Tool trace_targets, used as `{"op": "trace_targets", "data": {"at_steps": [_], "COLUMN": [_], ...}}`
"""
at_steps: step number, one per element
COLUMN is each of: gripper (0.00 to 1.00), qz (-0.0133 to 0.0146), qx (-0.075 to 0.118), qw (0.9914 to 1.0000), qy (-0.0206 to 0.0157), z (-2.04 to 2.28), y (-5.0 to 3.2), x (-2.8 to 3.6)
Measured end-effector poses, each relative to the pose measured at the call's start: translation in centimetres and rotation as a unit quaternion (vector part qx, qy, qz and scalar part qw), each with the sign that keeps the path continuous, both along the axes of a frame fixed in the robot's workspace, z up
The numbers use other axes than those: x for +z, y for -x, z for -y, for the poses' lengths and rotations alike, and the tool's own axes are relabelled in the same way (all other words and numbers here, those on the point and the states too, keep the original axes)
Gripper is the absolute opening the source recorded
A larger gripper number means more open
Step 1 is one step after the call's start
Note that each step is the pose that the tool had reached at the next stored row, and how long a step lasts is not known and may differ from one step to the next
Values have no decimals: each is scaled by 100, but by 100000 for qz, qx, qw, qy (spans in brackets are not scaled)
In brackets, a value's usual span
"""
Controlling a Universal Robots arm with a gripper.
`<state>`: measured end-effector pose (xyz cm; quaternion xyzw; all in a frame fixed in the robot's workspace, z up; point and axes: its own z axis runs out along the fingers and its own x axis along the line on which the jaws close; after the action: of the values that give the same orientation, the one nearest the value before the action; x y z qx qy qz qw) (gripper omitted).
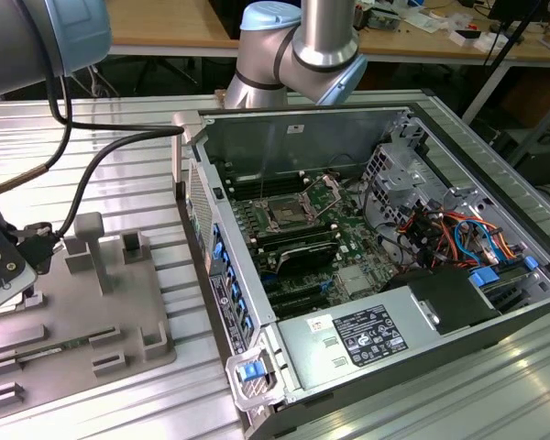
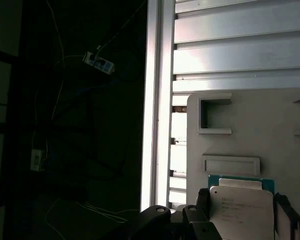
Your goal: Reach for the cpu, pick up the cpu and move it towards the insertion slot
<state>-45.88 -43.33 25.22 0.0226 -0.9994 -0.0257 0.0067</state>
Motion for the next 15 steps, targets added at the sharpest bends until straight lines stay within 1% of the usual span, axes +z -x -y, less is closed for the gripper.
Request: {"op": "trace_targets", "data": {"at_steps": [12,15], "gripper": [55,55], "qz": [0,2], "qx": [2,-2], "qw": [100000,100000], "qy": [-2,-1], "z": [0,0], "y": [-2,-2], "x": [0,25]}}
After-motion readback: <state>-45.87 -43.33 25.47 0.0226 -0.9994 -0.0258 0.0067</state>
